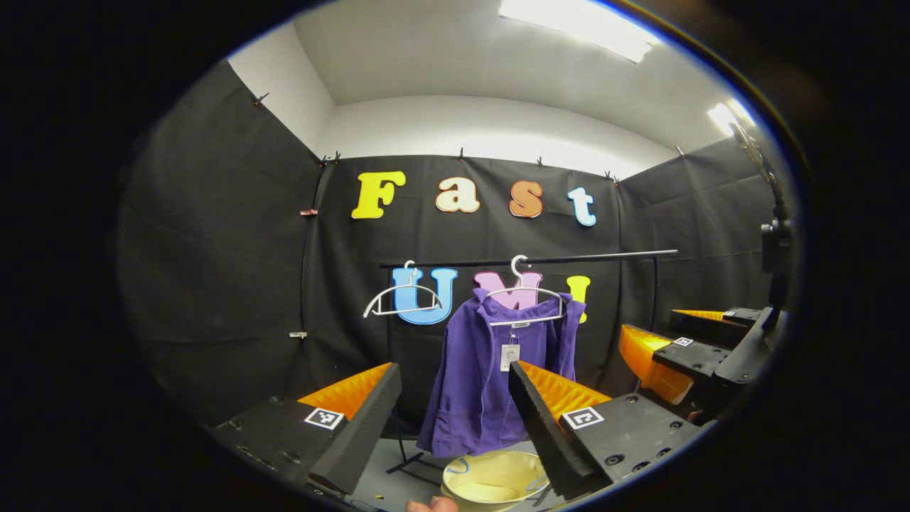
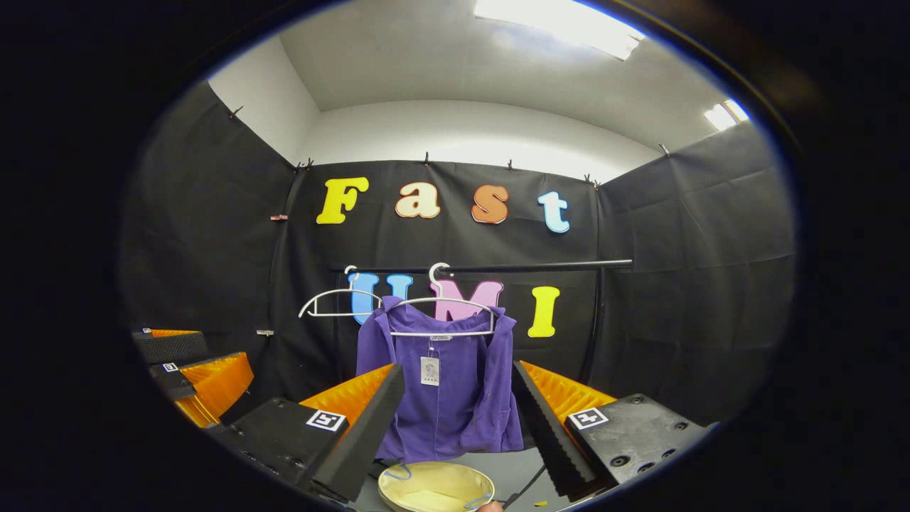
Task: Grasp the clothes on the hanger with both hands and then place them into the laundry hamper below.
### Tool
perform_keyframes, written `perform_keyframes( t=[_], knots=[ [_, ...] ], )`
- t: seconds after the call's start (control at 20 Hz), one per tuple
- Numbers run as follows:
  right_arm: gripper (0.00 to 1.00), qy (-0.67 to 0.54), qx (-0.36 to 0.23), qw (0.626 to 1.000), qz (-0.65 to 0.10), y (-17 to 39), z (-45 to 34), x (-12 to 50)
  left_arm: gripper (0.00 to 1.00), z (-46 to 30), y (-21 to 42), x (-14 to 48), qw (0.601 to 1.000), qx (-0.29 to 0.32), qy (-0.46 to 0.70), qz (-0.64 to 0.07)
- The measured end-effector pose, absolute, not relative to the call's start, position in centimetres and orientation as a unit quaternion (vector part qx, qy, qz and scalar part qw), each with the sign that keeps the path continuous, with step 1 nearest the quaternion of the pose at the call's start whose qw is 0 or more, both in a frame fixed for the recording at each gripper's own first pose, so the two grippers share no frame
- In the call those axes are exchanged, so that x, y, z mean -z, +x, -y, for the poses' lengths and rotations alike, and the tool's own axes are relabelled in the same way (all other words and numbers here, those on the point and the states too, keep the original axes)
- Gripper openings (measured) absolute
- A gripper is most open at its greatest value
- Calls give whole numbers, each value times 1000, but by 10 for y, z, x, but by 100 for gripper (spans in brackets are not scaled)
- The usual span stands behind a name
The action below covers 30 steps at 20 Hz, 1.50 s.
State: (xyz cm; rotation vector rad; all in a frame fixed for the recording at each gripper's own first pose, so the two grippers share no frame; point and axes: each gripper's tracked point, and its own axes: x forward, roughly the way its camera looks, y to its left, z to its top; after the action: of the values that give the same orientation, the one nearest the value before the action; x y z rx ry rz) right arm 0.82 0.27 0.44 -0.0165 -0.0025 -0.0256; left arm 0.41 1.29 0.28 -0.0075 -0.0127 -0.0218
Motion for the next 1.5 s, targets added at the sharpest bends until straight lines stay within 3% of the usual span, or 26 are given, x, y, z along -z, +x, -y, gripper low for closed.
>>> perform_keyframes(
  t=[0.55, 0.8, 1.2, 1.5],
  knots=[
    [97, -13, 35, 999, 0, 22, 14, -1, 96, 0, 19, -4, 999, 40, -6, 9],
    [97, -17, 50, 999, 1, 44, 37, 1, 96, 18, 53, -2, 999, 54, -6, 9],
    [97, -9, 60, 998, 20, 122, 79, 7, 95, 51, 139, 11, 999, 54, 9, 3],
    [99, -15, 16, 1000, 17, 196, 83, 29, 96, 52, 211, 21, 1000, 18, 8, 2]
  ],
)
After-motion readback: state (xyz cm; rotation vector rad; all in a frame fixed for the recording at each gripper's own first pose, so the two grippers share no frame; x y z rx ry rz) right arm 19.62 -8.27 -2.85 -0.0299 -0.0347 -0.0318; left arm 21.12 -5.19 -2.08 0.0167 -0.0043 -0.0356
